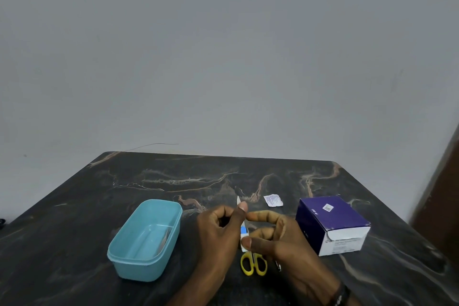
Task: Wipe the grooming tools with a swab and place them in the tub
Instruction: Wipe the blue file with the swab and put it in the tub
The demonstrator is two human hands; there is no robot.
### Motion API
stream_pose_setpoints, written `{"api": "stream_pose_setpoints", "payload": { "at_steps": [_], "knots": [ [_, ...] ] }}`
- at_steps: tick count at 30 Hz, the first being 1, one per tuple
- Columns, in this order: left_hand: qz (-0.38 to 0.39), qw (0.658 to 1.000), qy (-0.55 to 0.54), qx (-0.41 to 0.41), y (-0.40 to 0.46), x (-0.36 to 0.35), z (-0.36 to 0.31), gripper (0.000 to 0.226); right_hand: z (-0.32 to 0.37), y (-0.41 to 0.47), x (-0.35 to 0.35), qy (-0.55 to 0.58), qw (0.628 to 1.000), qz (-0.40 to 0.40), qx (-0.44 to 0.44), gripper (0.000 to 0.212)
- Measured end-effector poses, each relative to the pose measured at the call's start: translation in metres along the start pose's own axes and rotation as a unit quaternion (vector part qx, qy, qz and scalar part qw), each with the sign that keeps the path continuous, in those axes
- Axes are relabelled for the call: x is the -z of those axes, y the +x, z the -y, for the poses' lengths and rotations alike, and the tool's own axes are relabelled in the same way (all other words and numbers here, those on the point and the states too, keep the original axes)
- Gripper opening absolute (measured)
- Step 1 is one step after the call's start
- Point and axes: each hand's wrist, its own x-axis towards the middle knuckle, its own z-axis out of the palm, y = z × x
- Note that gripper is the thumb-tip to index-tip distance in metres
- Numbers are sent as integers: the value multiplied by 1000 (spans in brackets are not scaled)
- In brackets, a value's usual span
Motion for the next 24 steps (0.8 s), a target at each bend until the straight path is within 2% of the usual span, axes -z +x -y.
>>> {"api": "stream_pose_setpoints", "payload": {
  "at_steps": [4,7,12,16,18,21,24],
  "knots": [
    [21,1000,10,-10,-2,-2,4,34,2,0,1,39,999,-20,6,51],
    [11,1000,14,-16,0,-2,8,34,1,0,1,35,999,-2,5,55],
    [-59,998,-8,-24,8,3,-3,37,2,-2,1,-12,998,64,2,55],
    [-121,991,-32,-48,27,29,-33,34,3,-3,0,-10,999,53,7,56],
    [-103,991,16,-89,38,53,-48,32,2,1,3,13,1000,22,12,57],
    [-45,978,155,-132,55,94,-59,32,1,3,6,47,999,-15,22,47],
    [13,916,369,-159,74,124,-52,47,1,3,6,69,997,-33,31,40]
  ]
}}
